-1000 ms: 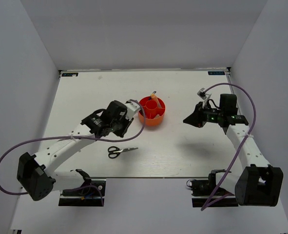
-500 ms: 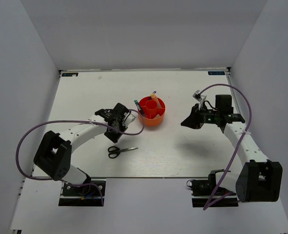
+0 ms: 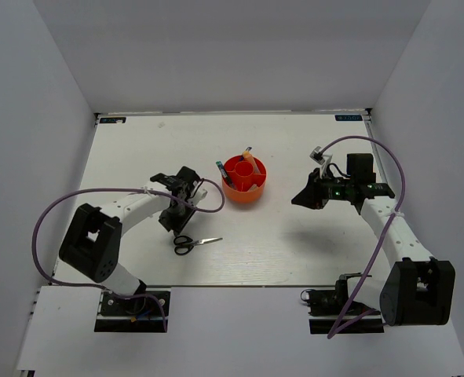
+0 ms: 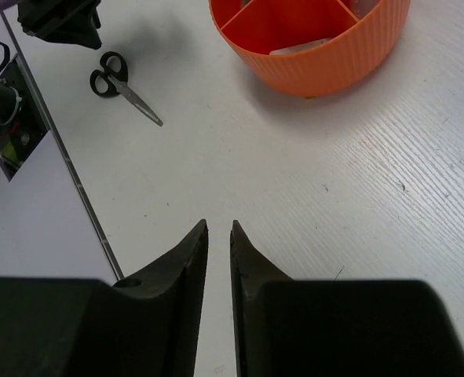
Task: Sort the stationery into containers
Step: Pick up the scissors from the center of the board.
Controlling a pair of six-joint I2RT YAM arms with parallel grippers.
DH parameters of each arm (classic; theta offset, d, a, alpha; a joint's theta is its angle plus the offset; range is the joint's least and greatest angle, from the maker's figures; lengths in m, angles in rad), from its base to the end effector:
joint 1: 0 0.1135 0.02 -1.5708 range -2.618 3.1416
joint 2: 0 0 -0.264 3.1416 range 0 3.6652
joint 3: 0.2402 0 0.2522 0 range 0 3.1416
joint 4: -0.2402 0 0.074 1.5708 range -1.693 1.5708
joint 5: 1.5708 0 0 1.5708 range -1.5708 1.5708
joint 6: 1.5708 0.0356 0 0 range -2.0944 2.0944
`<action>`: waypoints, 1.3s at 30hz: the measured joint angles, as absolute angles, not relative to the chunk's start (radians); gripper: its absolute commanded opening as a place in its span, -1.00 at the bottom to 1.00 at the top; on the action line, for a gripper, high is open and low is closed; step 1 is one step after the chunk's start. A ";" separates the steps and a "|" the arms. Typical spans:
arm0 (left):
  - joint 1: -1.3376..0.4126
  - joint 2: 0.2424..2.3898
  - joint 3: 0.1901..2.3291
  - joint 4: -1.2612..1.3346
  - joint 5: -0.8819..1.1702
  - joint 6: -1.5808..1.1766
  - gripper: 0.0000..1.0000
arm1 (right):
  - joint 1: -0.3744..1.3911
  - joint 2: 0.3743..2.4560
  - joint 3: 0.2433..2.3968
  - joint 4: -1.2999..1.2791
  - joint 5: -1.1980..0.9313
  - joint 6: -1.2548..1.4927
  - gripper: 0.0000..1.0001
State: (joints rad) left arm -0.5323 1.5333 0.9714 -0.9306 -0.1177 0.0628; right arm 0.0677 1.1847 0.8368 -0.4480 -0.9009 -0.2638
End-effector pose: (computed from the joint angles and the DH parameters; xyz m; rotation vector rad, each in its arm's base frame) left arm 0.2244 -0.1273 0.1886 0.8830 2.9034 0.1462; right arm 0.2361 0.0440 0.2623 -0.7662 2.0319 0.9403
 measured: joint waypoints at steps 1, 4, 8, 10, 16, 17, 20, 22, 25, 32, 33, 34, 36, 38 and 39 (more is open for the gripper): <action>-0.530 1.547 0.971 -0.931 -0.113 0.063 -0.15 | 0.068 1.185 0.837 -0.448 -0.901 -0.265 -0.58; -0.525 1.588 0.971 -0.932 -0.103 0.063 -0.15 | 0.068 1.184 0.837 -0.448 -0.901 -0.266 -0.58; -0.525 1.611 0.971 -0.932 -0.084 0.064 -0.15 | 0.067 1.183 0.838 -0.449 -0.902 -0.266 -0.58; -0.525 1.611 0.971 -0.932 -0.071 0.064 -0.15 | 0.065 1.180 0.838 -0.450 -0.902 -0.266 -0.58; -0.519 1.623 0.971 -0.930 -0.040 0.067 -0.22 | 0.065 1.177 0.838 -0.450 -0.905 -0.266 -0.58; -0.515 1.630 0.971 -0.929 -0.035 0.067 -0.25 | 0.065 1.176 0.838 -0.450 -0.905 -0.266 -0.58; -0.495 1.658 0.971 -0.922 -0.007 0.068 -0.27 | 0.065 1.170 0.838 -0.451 -0.905 -0.266 -0.55; -0.482 1.671 0.968 -0.912 0.008 0.068 -0.27 | 0.065 1.165 0.838 -0.451 -0.905 -0.266 -0.55; -0.469 1.678 0.959 -0.902 0.019 0.071 -0.30 | 0.065 1.158 0.838 -0.452 -0.909 -0.267 -0.55; -0.466 1.677 0.949 -0.891 0.018 0.077 -0.46 | 0.065 1.151 0.838 -0.454 -0.920 -0.266 -0.55; -0.466 1.674 0.946 -0.888 0.017 0.078 -0.49 | 0.065 1.150 0.838 -0.454 -0.920 -0.267 -0.55; -0.466 1.671 0.942 -0.884 0.016 0.078 -0.49 | 0.065 1.149 0.838 -0.455 -0.920 -0.266 -0.55; -0.465 1.660 0.932 -0.874 0.016 0.078 -0.49 | 0.065 1.147 0.838 -0.455 -0.921 -0.266 -0.55; -0.463 1.651 0.923 -0.864 0.018 0.077 -0.55 | 0.064 1.142 0.838 -0.455 -0.924 -0.267 -0.55; -0.460 1.647 0.920 -0.860 0.020 0.077 -0.65 | 0.062 1.139 0.838 -0.455 -0.924 -0.267 -0.55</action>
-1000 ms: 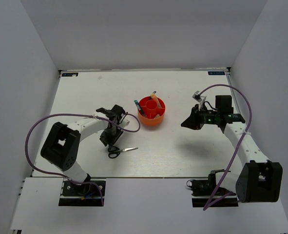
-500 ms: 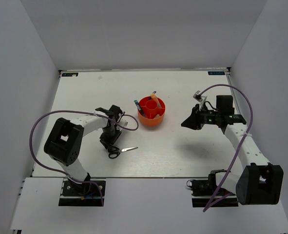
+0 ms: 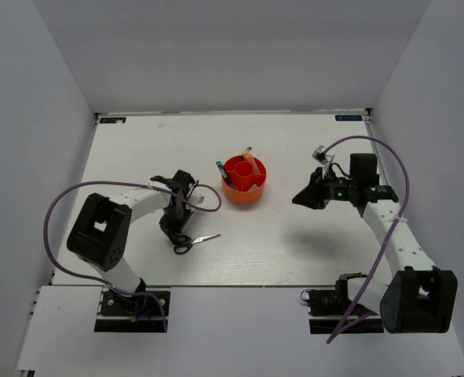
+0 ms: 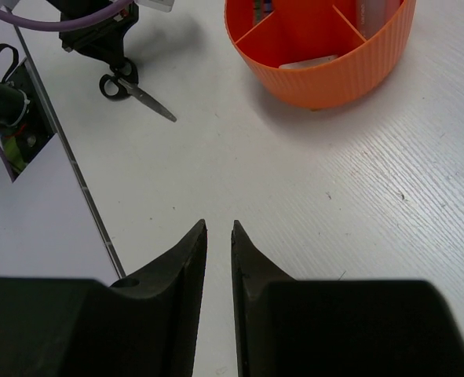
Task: Sort the stationery into containers
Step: Pick up the scissors from the center of the board.
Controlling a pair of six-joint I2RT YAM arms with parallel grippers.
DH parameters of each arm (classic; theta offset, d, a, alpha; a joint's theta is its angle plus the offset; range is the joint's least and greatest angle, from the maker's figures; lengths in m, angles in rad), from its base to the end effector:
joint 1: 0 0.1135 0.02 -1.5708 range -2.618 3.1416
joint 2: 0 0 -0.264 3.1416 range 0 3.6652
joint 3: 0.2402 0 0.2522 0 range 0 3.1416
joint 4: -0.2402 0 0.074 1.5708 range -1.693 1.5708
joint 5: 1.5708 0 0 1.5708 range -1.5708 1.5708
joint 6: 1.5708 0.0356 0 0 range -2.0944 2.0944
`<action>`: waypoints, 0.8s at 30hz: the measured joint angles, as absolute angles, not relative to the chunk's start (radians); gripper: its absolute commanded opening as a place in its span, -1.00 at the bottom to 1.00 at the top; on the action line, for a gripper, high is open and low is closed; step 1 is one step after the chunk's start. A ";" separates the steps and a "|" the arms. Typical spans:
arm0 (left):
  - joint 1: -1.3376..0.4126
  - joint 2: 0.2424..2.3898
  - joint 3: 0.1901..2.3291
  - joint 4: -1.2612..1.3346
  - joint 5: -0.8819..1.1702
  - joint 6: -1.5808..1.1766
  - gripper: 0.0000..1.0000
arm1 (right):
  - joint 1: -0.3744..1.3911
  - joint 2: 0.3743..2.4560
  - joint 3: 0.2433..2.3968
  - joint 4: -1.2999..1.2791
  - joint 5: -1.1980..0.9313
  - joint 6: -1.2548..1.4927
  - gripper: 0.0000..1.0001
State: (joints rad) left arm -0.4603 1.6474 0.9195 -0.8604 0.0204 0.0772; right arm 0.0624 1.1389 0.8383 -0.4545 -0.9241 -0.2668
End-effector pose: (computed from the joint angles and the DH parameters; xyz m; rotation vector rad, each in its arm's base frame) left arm 0.2336 -0.1166 0.1490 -0.8283 -3.0085 0.0261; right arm 0.2285 0.0427 0.2726 -0.7837 1.9820 0.9404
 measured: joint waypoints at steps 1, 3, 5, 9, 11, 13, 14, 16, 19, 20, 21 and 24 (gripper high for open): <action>-0.457 1.644 0.917 -0.857 0.025 0.075 -0.73 | 0.060 1.136 0.838 -0.455 -0.925 -0.267 -0.55; -0.446 1.641 0.913 -0.852 0.038 0.072 -0.89 | 0.058 1.132 0.838 -0.455 -0.926 -0.267 -0.55; -0.435 1.638 0.910 -0.848 0.052 0.067 -0.96 | 0.054 1.128 0.838 -0.455 -0.929 -0.267 -0.55; -0.429 1.633 0.906 -0.843 0.063 0.056 -1.00 | 0.050 1.120 0.838 -0.455 -0.936 -0.267 -0.55; -0.428 1.623 0.897 -0.833 0.074 0.045 -1.00 | 0.048 1.118 0.838 -0.456 -0.939 -0.268 -0.55; -0.427 1.612 0.889 -0.822 0.091 0.035 -1.00 | 0.045 1.114 0.838 -0.456 -0.942 -0.268 -0.55; -0.428 1.608 0.886 -0.816 0.100 0.025 -1.00 | 0.045 1.112 0.838 -0.456 -0.943 -0.267 -0.55; -0.429 1.592 0.877 -0.797 0.114 0.004 -1.00 | 0.044 1.107 0.838 -0.456 -0.945 -0.268 -0.55; -0.452 1.555 0.871 -0.776 0.106 -0.010 -1.00 | 0.041 1.106 0.838 -0.457 -0.946 -0.268 -0.55; -0.467 1.533 0.873 -0.777 0.091 -0.011 -1.00 | 0.041 1.106 0.838 -0.458 -0.946 -0.267 -0.55; -0.482 1.507 0.880 -0.785 0.077 -0.010 -1.00 | 0.040 1.106 0.838 -0.459 -0.946 -0.267 -0.55; -0.526 1.438 0.942 -0.821 0.015 0.010 -1.00 | 0.040 1.106 0.838 -0.463 -0.946 -0.268 -0.55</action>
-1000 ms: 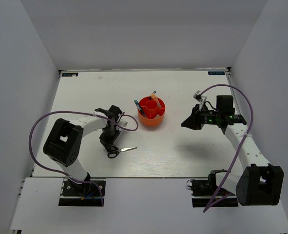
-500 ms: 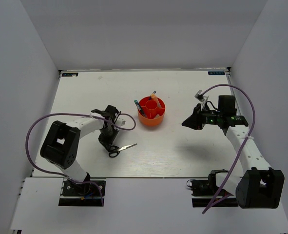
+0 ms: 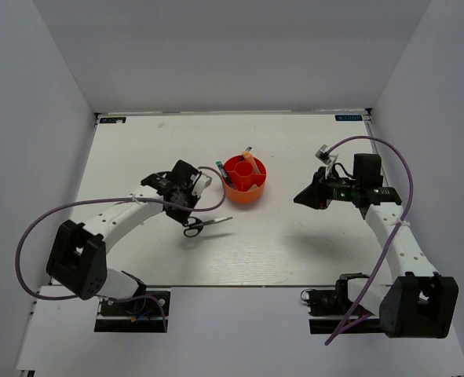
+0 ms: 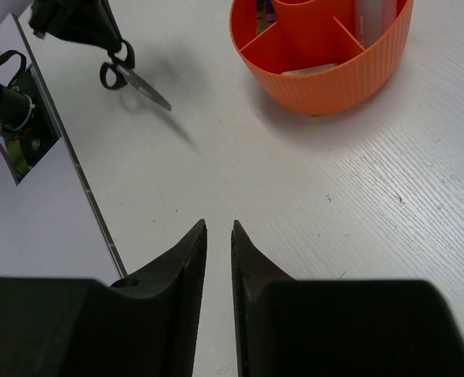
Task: Sort the stationery into containers
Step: Pick up the scissors from the center of the board, then place the scissors in the storage box.
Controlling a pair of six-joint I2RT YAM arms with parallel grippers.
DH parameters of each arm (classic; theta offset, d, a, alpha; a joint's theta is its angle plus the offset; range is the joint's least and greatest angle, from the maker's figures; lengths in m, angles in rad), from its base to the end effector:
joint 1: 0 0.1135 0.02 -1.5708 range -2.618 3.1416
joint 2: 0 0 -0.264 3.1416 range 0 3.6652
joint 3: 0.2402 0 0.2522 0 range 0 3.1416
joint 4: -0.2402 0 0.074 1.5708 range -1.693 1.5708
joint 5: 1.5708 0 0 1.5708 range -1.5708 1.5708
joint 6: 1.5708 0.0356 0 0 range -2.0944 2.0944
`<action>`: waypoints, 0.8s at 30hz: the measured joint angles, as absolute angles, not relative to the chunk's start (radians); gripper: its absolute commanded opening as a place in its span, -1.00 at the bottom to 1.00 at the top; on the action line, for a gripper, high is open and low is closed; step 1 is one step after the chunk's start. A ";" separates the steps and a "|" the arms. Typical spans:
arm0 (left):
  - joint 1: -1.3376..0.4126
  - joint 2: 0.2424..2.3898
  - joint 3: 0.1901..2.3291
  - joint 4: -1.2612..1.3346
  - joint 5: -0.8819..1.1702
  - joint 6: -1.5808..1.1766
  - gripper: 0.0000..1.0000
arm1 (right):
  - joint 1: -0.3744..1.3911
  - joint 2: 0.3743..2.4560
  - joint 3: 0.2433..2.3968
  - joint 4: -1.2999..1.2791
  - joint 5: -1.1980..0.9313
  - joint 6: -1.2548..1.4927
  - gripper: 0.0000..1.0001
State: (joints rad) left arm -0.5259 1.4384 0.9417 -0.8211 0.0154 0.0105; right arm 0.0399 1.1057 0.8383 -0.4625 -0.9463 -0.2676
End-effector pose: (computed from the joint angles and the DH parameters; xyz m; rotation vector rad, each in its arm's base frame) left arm 0.2216 -0.1293 0.2051 0.7709 2.7942 -0.1155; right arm 0.2230 0.0378 0.2794 -0.7768 1.9519 0.9376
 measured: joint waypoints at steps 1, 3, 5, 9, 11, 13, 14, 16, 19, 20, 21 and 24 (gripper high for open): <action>-0.542 1.423 0.970 -0.831 -0.012 0.020 -1.00 | 0.039 1.106 0.838 -0.463 -0.946 -0.268 -0.55; -0.574 1.401 1.042 -0.849 -0.086 0.042 -1.00 | 0.039 1.106 0.838 -0.464 -0.946 -0.268 -0.55; -0.614 1.397 1.128 -0.865 -0.181 0.072 -1.00 | 0.039 1.106 0.838 -0.465 -0.946 -0.267 -0.55; -0.715 1.437 1.338 -0.874 -0.389 0.172 -1.00 | 0.039 1.106 0.838 -0.466 -0.945 -0.267 -0.55; -0.769 1.494 1.460 -0.846 -0.503 0.264 -1.00 | 0.039 1.106 0.838 -0.466 -0.939 -0.266 -0.55; -0.810 1.568 1.562 -0.798 -0.607 0.360 -1.00 | 0.039 1.106 0.838 -0.466 -0.922 -0.266 -0.55; -0.825 1.604 1.606 -0.775 -0.649 0.409 -1.00 | 0.039 1.104 0.838 -0.467 -0.906 -0.265 -0.55; -0.848 1.684 1.671 -0.710 -0.723 0.510 -1.00 | 0.039 1.094 0.838 -0.466 -0.866 -0.264 -0.55; -0.862 1.795 1.729 -0.637 -0.805 0.650 -1.00 | 0.039 1.061 0.838 -0.464 -0.809 -0.262 -0.55; -0.863 1.825 1.733 -0.609 -0.828 0.699 -1.00 | 0.039 1.048 0.838 -0.463 -0.791 -0.261 -0.55; -0.863 1.851 1.733 -0.588 -0.845 0.739 -1.00 | 0.039 1.038 0.838 -0.462 -0.777 -0.261 -0.55; -0.863 1.918 1.732 -0.529 -0.886 0.846 -1.00 | 0.039 1.017 0.838 -0.461 -0.738 -0.258 -0.55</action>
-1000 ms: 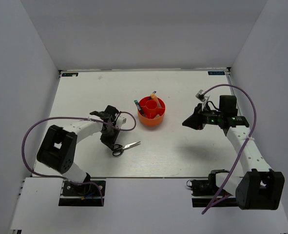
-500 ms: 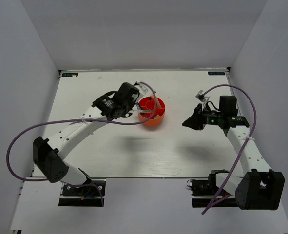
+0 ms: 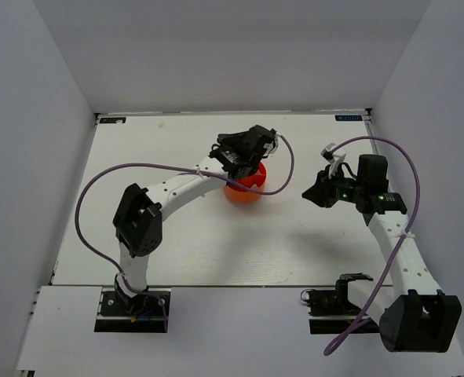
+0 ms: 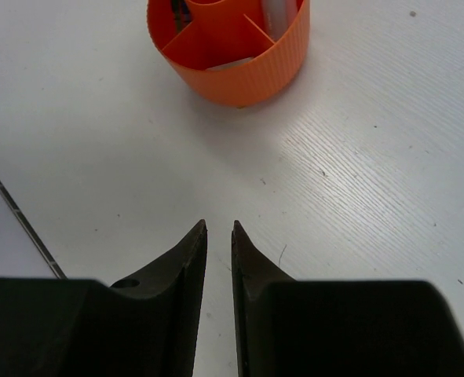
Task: Sort the stationery into containers
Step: Place the scissors in the storage box.
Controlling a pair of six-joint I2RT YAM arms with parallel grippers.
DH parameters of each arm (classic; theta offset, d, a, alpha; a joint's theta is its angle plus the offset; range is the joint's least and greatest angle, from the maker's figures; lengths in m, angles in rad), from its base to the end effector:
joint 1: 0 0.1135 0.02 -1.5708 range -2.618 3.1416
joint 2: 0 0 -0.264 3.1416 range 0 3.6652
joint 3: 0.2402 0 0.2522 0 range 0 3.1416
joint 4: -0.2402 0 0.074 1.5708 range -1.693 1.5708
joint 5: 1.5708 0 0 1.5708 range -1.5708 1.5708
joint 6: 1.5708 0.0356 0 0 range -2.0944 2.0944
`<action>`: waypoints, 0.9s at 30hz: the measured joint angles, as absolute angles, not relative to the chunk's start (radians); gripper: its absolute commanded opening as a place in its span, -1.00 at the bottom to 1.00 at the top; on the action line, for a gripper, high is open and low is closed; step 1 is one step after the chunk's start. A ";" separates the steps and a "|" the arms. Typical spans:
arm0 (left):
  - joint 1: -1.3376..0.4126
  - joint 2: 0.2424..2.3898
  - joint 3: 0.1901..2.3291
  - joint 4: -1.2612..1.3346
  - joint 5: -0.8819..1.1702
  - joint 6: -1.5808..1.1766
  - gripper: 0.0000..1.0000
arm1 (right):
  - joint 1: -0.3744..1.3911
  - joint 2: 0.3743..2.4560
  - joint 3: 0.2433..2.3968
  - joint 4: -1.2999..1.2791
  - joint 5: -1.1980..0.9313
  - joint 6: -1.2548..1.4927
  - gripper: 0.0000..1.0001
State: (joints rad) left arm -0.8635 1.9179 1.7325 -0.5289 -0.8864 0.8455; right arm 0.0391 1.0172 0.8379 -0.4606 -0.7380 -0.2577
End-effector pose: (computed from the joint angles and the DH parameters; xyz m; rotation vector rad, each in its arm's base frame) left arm 0.3033 -0.3124 0.3123 1.2850 1.7220 0.9881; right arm 0.2123 0.0323 0.2935 -0.7001 1.9778 0.6789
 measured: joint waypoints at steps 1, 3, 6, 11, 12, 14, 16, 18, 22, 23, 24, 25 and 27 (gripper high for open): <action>-0.863 1.930 1.732 -0.514 -0.896 0.873 -1.00 | 0.039 1.015 0.838 -0.460 -0.728 -0.257 -0.55; -0.863 1.943 1.731 -0.488 -0.910 0.915 -1.00 | 0.039 1.015 0.838 -0.461 -0.709 -0.255 -0.55; -0.864 1.943 1.723 -0.433 -0.929 0.971 -1.00 | 0.037 1.015 0.838 -0.461 -0.691 -0.254 -0.55; -0.866 1.941 1.679 -0.364 -0.948 1.023 -1.00 | 0.033 1.015 0.838 -0.461 -0.673 -0.250 -0.55; -0.867 1.941 1.671 -0.362 -0.950 1.028 -1.00 | 0.033 1.015 0.838 -0.461 -0.672 -0.250 -0.55; -0.868 1.940 1.652 -0.354 -0.956 1.032 -1.00 | 0.033 1.015 0.838 -0.461 -0.668 -0.247 -0.55; -0.869 1.938 1.639 -0.343 -0.962 1.036 -1.00 | 0.032 1.015 0.838 -0.461 -0.667 -0.247 -0.55; -0.870 1.933 1.625 -0.332 -0.965 1.038 -1.00 | 0.032 1.015 0.838 -0.461 -0.665 -0.246 -0.55; -0.873 1.921 1.611 -0.327 -0.970 1.039 -1.00 | 0.028 1.014 0.838 -0.461 -0.664 -0.245 -0.55; -0.875 1.918 1.611 -0.327 -0.971 1.039 -1.00 | 0.028 1.014 0.838 -0.461 -0.664 -0.245 -0.55; -0.876 1.916 1.611 -0.327 -0.973 1.040 -1.00 | 0.027 1.014 0.838 -0.461 -0.664 -0.245 -0.55; -0.878 1.914 1.611 -0.325 -0.976 1.041 -1.00 | 0.026 1.014 0.838 -0.461 -0.664 -0.244 -0.55; -0.883 1.907 1.611 -0.321 -0.981 1.048 -1.00 | 0.026 1.014 0.838 -0.461 -0.664 -0.244 -0.55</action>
